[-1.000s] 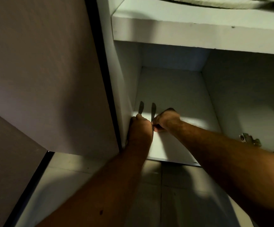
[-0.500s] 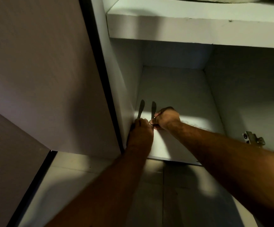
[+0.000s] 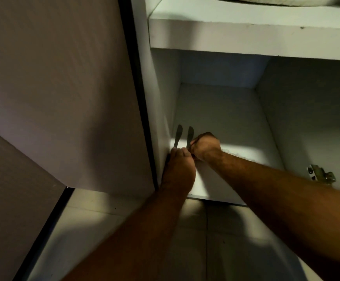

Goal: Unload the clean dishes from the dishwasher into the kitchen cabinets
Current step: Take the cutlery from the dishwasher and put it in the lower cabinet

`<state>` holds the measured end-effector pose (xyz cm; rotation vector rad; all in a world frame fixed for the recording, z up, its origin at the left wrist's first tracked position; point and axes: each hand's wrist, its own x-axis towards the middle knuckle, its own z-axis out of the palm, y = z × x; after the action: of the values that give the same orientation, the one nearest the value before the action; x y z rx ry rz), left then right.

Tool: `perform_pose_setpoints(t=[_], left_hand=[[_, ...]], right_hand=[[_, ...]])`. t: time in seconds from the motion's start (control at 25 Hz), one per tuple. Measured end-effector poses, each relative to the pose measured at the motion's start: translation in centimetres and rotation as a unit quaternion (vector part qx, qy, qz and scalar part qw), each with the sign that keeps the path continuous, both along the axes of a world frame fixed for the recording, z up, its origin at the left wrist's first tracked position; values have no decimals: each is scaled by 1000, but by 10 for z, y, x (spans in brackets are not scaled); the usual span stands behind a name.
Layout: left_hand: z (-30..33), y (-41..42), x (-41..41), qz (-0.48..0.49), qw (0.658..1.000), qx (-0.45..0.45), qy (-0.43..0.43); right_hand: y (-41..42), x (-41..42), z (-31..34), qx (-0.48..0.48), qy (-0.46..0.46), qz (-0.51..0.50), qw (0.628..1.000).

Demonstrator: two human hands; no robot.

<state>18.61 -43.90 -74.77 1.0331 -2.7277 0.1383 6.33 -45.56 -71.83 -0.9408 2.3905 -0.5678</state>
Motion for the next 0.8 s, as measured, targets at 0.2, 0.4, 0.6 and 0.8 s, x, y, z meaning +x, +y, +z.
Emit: perform_pose_setpoints(t=[0.2, 0.4, 0.6, 0.8], left_hand=[[-11, -2, -3, 4, 998, -54, 11], [-16, -3, -3, 36, 999, -36, -3], [-14, -3, -4, 35, 999, -15, -8], [-13, -2, -2, 5, 996, -61, -70]], right_hand=[[-4, -1, -3, -2, -4, -17, 1000], [-4, 0, -2, 34, -6, -28, 999], [-3, -3, -1, -27, -106, -29, 994], [2, 1, 6, -45, -161, -40, 985]])
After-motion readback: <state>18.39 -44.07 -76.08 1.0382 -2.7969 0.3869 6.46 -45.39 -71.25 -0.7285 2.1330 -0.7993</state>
